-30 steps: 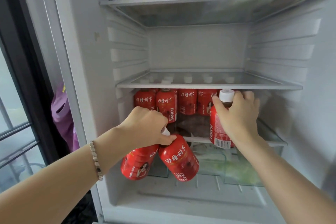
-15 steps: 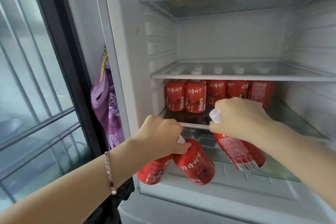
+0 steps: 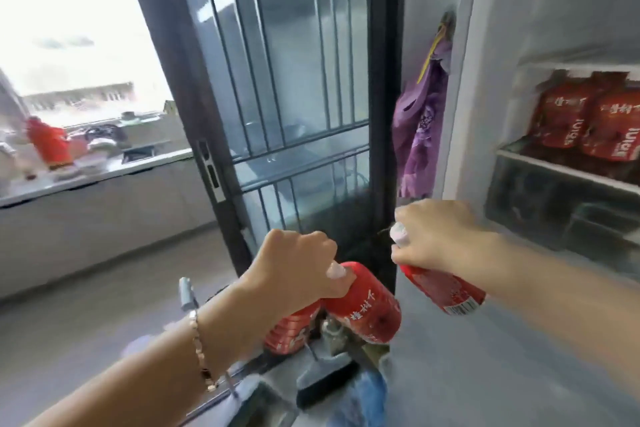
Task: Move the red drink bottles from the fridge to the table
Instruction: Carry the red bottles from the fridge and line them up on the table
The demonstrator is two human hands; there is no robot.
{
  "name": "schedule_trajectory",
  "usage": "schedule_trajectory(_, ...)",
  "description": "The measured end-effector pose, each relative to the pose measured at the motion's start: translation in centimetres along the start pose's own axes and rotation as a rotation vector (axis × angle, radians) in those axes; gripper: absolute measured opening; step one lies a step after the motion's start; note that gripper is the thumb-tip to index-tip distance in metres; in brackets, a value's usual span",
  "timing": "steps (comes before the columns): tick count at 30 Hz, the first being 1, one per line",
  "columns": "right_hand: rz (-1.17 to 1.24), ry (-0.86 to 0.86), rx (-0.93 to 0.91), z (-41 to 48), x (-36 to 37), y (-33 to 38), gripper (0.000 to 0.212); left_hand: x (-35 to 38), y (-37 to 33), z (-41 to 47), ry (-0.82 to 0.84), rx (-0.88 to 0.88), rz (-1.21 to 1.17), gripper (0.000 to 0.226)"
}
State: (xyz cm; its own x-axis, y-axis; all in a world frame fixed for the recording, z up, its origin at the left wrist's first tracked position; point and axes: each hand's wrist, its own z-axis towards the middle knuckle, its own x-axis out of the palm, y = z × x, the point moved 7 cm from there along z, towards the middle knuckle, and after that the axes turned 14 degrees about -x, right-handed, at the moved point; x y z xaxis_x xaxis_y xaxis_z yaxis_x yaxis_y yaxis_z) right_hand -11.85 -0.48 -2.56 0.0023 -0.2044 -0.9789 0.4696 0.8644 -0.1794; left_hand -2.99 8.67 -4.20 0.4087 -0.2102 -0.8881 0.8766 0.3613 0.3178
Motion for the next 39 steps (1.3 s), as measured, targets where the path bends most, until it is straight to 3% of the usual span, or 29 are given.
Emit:
schedule_trajectory(2,0.06,-0.022,-0.13,0.7,0.3,5.5,0.016,0.5,3.6,-4.6,0.019,-0.078,0.035,0.06)
schedule_trajectory(6,0.157,-0.111,-0.478,0.8,-0.4,18.4,0.021,0.5,11.4,-15.6,0.074,-0.335,0.056,0.048)
schedule_trajectory(11,0.157,-0.089,-0.857,-1.8,-0.8,37.0,0.02,0.6,19.2,-32.5,0.197,-0.618,0.068,0.04)
schedule_trajectory(20,0.175,0.006,-1.229,-13.5,-3.4,72.2,0.031,-3.2,30.7,-67.5,0.459,-1.151,0.186,0.046)
schedule_trajectory(25,0.202,0.057,-1.452,-21.2,-5.8,88.3,0.034,-6.1,34.3,-83.0,0.635,-1.354,0.228,0.049)
schedule_trajectory(30,0.214,0.051,-1.642,-27.9,-7.7,102.9,0.034,-8.9,37.9,-96.8,0.655,-1.572,0.308,0.038)
schedule_trajectory(39,0.247,0.042,-1.943,-35.5,-10.8,126.5,0.038,-11.9,47.3,-115.9,0.614,-1.94,0.338,0.04)
